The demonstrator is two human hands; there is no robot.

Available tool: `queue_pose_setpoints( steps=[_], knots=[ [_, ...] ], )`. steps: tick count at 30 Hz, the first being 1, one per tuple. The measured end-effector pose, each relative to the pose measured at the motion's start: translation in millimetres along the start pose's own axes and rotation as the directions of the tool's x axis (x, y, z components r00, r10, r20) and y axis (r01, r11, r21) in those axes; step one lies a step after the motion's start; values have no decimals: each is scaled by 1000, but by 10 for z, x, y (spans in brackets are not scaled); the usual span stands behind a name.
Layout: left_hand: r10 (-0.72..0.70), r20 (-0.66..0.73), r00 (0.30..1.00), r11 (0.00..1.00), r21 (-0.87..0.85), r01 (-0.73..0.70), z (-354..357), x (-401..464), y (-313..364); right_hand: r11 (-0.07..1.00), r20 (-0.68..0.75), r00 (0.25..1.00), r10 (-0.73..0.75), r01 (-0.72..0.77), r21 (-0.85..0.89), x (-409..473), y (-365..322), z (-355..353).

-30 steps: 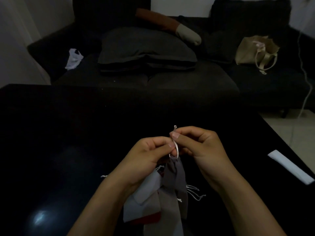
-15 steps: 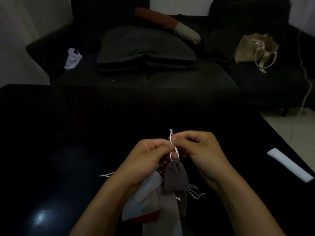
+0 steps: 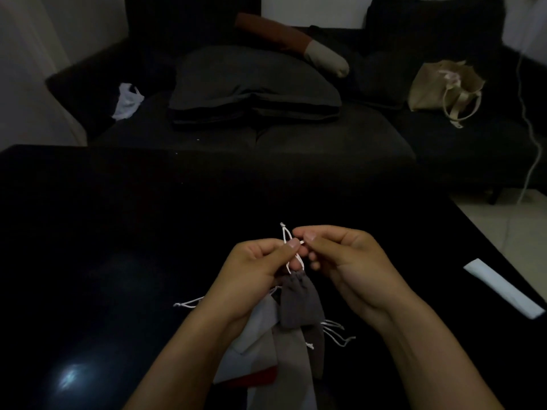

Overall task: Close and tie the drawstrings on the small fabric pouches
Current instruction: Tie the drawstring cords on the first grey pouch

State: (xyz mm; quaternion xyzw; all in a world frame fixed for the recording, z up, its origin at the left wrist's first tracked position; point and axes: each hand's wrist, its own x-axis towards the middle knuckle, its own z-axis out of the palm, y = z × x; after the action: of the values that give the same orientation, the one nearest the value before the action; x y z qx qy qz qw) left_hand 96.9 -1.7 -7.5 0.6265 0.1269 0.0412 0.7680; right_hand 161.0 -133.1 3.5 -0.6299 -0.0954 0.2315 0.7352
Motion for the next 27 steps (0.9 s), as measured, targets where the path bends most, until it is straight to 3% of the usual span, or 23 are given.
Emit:
queue_pose_setpoints(
  steps=[8, 16, 19, 23, 27],
  knots=[
    [-106, -100, 989, 989, -110, 95, -47, 56, -22, 988, -99, 986, -135, 127, -82, -23, -17, -5],
    [-90, -97, 991, 987, -138, 76, -103, 58, -31, 965, -4, 983, -183, 179, -193, -40, 6, 23],
    [-67, -72, 995, 993, -105, 59, -115, 62, -39, 959, -5, 984, -181, 175, -222, -20, 14, 2],
    [0, -79, 997, 997, -79, -6, -139, 62, -36, 983, 27, 997, -72, 75, -169, -43, -1, -19],
    [158, -90, 983, 987, 17, -158, -111, 31, -1, 981, 2, 998, -57, 57, -188, -32, -9, -19]
  ],
)
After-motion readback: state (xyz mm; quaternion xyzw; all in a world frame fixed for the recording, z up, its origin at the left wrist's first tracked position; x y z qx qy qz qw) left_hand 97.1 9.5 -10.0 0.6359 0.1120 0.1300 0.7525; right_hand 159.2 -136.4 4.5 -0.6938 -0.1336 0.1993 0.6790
